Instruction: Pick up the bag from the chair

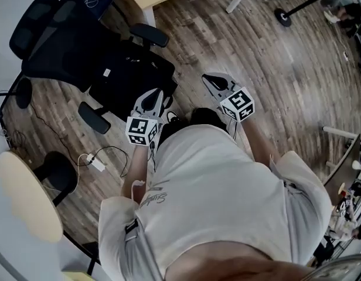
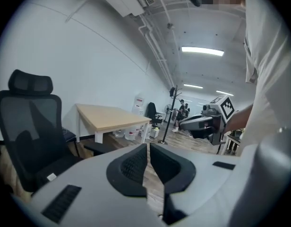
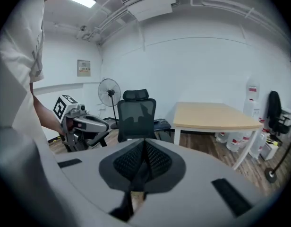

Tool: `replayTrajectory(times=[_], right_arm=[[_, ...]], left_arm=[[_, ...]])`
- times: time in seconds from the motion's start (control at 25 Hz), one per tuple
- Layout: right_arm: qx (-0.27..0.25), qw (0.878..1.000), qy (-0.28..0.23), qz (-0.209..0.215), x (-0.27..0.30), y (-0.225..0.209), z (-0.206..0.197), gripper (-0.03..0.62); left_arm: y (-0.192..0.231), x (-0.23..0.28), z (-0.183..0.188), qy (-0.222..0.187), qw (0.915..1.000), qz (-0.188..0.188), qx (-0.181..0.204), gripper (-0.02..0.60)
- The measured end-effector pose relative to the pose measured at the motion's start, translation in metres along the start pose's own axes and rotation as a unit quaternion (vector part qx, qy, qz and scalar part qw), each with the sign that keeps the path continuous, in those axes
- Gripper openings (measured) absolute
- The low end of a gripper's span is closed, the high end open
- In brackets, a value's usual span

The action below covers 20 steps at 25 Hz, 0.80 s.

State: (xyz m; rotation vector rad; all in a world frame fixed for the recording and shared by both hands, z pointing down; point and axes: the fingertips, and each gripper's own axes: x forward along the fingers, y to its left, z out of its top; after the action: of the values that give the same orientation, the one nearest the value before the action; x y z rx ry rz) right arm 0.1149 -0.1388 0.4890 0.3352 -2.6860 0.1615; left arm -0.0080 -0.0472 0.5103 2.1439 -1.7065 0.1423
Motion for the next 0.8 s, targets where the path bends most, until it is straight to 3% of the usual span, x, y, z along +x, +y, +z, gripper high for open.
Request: replayTrajectory(times=[0.2, 0.4, 0.6, 0.8], right_arm=[[-0.031, 0.996, 0.019, 0.082, 0.036, 0.023, 0.006, -0.006], [-0.056, 0.986, 0.046, 0.15, 0.068, 0.039, -0.001, -0.006], [-0.055, 0.974, 0.066, 0.21, 0.09, 0.032, -0.015, -0.006], [-0.075, 0.956, 0.087, 0.271, 0.106, 0.022, -0.038, -0.006]], left_arm=[[0.026, -0.036, -0.029, -0.009, 0.9947, 0.088, -0.053, 0.029], [0.039, -0.065, -0.06, 0.001, 0.9801, 0.163, -0.113, 0.029], [0.036, -0.068, -0.08, -0.034, 0.9591, 0.168, -0.225, 0.029], [0.03, -0.066, -0.102, -0.017, 0.943, 0.234, -0.236, 0.029]])
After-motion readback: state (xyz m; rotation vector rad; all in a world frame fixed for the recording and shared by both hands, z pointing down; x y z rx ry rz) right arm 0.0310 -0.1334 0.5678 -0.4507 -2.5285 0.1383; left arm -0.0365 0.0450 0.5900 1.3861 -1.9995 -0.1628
